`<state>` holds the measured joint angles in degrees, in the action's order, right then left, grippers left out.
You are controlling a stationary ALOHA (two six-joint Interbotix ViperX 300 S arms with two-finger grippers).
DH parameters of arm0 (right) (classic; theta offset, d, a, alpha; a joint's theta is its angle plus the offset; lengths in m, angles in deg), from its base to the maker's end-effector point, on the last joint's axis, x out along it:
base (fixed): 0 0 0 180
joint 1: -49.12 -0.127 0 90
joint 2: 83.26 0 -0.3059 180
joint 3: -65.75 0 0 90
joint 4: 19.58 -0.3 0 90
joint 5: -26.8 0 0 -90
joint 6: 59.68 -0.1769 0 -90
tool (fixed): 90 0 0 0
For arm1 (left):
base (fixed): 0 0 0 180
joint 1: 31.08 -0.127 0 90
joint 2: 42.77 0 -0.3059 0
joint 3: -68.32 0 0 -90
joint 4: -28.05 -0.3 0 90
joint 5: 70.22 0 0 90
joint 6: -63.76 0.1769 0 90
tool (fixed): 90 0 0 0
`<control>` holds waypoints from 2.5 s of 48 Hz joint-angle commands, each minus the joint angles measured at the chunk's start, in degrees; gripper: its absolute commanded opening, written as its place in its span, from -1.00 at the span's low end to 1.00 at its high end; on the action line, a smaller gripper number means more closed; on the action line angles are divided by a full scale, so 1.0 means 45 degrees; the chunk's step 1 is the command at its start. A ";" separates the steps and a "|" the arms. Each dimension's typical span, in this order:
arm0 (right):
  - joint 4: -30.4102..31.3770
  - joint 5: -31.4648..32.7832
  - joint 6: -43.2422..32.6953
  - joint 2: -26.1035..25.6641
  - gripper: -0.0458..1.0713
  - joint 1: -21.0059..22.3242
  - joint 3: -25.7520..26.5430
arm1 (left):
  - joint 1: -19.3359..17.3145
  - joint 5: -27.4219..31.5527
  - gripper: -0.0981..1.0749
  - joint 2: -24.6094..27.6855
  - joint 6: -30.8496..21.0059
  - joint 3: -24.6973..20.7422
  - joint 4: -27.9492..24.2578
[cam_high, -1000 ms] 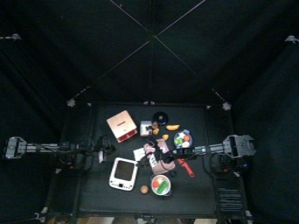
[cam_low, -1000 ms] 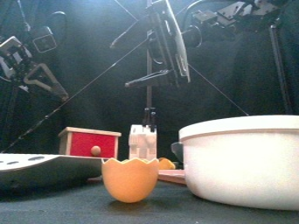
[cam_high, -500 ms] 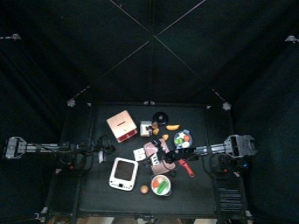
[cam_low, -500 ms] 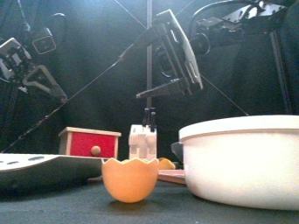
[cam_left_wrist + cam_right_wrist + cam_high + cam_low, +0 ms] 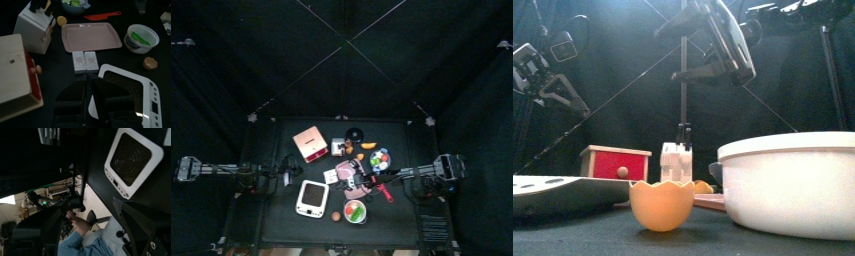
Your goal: Grab eggshell half in lower half of table
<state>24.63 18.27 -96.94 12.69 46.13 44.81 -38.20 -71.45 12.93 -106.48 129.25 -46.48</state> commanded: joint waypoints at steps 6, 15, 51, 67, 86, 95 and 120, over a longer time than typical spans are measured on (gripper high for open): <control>-0.0840 0.0352 0.0020 -0.0820 0.88 -0.0078 0.0391 | -0.0020 -0.0020 0.11 0.0020 0.0020 -0.0234 -0.0020; 0.1582 0.1738 0.0059 -0.1816 0.88 -0.0195 0.1133 | -0.0020 -0.0020 0.11 0.0020 0.0039 -0.0254 -0.0039; 0.0937 0.2891 0.0098 -0.2988 0.83 -0.0605 0.1445 | -0.0039 -0.0020 0.11 0.0020 0.0039 -0.0273 -0.0059; 0.0684 0.2988 0.0098 -0.3242 0.71 -0.0762 0.1543 | -0.0059 -0.0020 0.11 0.0020 0.0039 -0.0293 -0.0059; 0.2187 0.2871 0.0156 -0.3223 0.71 -0.0918 0.2109 | -0.0137 -0.0020 0.11 0.0020 0.0039 -0.0293 -0.0039; 0.0742 0.2891 0.0156 -0.3398 0.71 -0.0898 0.1484 | -0.0156 -0.0020 0.11 0.0020 0.0039 -0.0312 -0.0039; -0.0410 0.3652 0.0215 -0.3809 0.70 -0.1367 0.2168 | -0.0254 -0.0020 0.11 0.0020 0.0039 -0.0352 -0.0059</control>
<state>21.55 34.09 -96.24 -3.13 40.68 51.93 -39.08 -71.27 12.93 -106.39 129.25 -46.65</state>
